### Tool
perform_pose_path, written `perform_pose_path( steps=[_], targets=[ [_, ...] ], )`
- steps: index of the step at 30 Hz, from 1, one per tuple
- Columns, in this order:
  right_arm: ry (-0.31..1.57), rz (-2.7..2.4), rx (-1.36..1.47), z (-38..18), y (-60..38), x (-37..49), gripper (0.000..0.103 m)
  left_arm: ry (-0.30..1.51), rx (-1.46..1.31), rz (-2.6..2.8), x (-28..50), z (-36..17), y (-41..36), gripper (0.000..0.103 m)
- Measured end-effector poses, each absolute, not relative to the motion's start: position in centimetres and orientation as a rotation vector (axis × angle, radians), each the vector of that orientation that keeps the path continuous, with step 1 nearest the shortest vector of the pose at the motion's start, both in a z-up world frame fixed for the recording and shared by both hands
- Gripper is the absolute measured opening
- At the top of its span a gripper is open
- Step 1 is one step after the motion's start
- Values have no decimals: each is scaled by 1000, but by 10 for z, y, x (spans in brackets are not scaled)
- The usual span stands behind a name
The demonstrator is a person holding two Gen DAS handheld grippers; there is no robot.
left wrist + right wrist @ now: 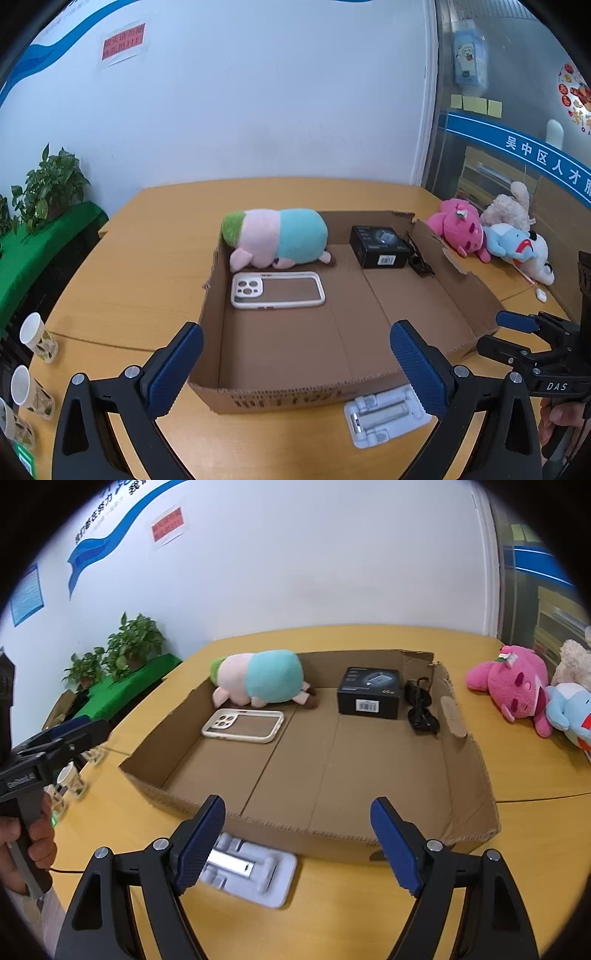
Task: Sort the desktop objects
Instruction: 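Move the left gripper to the white phone stand and grasp it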
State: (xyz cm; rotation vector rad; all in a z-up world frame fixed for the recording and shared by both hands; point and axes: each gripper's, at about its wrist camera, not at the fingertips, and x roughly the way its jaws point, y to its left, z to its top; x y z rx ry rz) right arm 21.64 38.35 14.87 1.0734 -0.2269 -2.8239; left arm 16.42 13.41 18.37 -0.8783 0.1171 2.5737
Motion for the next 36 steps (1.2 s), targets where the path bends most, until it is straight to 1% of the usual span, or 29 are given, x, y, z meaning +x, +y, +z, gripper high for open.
perform_pose_path(
  steps=[4, 12, 18, 20, 21, 22, 23, 25, 28, 30, 31, 32, 33, 34, 35, 36],
  targets=[
    [-195, -2764, 1087, 137, 376, 228, 81, 126, -913, 2555, 173, 169, 135, 102],
    [-193, -2605, 1232, 80, 363, 230, 78, 101, -1053, 2459, 175, 121, 143, 101],
    [-195, -2584, 1269, 62, 364, 223, 77, 101, -1166, 2365, 173, 82, 160, 97],
    [-199, -2581, 1280, 57, 365, 219, 76, 115, -1216, 2314, 169, 67, 168, 90],
    [-200, -2577, 1285, 55, 366, 217, 73, 117, -1233, 2297, 168, 63, 170, 85],
    [-200, -2570, 1291, 52, 366, 215, 72, 118, -1264, 2268, 166, 55, 174, 82],
    [-200, -2563, 1302, 49, 366, 212, 71, 119, -1277, 2257, 164, 51, 177, 81],
    [-204, -2553, 1316, 44, 367, 208, 69, 130, -1314, 2222, 162, 40, 183, 75],
    [-204, -2537, 1337, 38, 366, 203, 62, 129, -1331, 2178, 162, 33, 187, 75],
    [-195, -2532, 1328, 38, 365, 202, 54, 129, -1326, 2167, 164, 31, 187, 74],
    [-193, -2524, 1326, 38, 364, 202, 52, 134, -1322, 2164, 165, 31, 188, 73],
    [-192, -2515, 1320, 38, 363, 201, 47, 150, -1319, 2162, 166, 30, 188, 72],
    [-190, -2502, 1316, 38, 360, 201, 40, 163, -1317, 2159, 166, 31, 189, 68],
    [-190, -2496, 1310, 37, 358, 202, 39, 188, -1314, 2159, 168, 32, 190, 63],
    [-194, -2501, 1307, 37, 357, 202, 39, 226, -1307, 2163, 171, 31, 192, 62],
    [-204, -2503, 1302, 37, 357, 203, 39, 225, -1302, 2155, 172, 32, 192, 53]
  ],
)
